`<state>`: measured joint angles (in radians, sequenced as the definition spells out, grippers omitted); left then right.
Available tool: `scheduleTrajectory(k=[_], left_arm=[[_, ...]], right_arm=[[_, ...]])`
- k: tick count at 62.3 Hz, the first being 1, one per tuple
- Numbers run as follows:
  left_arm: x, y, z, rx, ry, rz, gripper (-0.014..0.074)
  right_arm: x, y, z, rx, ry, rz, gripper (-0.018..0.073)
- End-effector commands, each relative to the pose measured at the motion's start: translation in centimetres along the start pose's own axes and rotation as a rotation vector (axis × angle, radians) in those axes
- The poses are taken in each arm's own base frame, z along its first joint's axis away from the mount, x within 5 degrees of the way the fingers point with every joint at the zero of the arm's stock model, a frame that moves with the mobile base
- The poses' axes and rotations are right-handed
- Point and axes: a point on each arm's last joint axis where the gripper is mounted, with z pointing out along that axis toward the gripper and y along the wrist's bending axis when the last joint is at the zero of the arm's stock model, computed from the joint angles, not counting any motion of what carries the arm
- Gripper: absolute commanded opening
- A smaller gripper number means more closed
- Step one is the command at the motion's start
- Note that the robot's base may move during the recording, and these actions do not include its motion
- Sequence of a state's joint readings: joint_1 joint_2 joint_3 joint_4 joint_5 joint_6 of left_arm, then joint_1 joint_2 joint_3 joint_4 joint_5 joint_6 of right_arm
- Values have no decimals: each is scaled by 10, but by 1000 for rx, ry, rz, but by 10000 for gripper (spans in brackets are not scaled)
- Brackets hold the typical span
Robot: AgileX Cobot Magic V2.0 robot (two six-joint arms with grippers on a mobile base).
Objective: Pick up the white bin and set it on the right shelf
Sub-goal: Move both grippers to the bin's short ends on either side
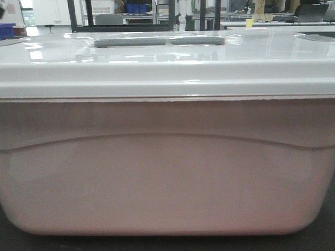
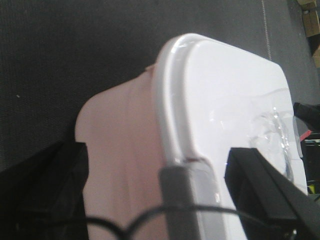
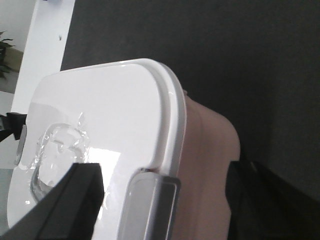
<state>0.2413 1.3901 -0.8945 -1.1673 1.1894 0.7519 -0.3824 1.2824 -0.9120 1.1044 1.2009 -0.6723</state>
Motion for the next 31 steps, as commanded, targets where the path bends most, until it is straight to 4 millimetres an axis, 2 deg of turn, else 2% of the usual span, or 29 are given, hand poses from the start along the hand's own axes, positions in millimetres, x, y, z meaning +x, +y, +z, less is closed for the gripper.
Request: scheduleTrajectory(k=[1,13,31], left_arm=[[-4,-17,-4,173,25,9,461],[-5,-14,0,181,33,-8,461],[2,-29,18,218,110,31,461]], right_arm=[[5,11,0,-177,34,-6,601],[20,-5,15,-266,10,78,601],[29,-8,22,-334,-34,127,601]])
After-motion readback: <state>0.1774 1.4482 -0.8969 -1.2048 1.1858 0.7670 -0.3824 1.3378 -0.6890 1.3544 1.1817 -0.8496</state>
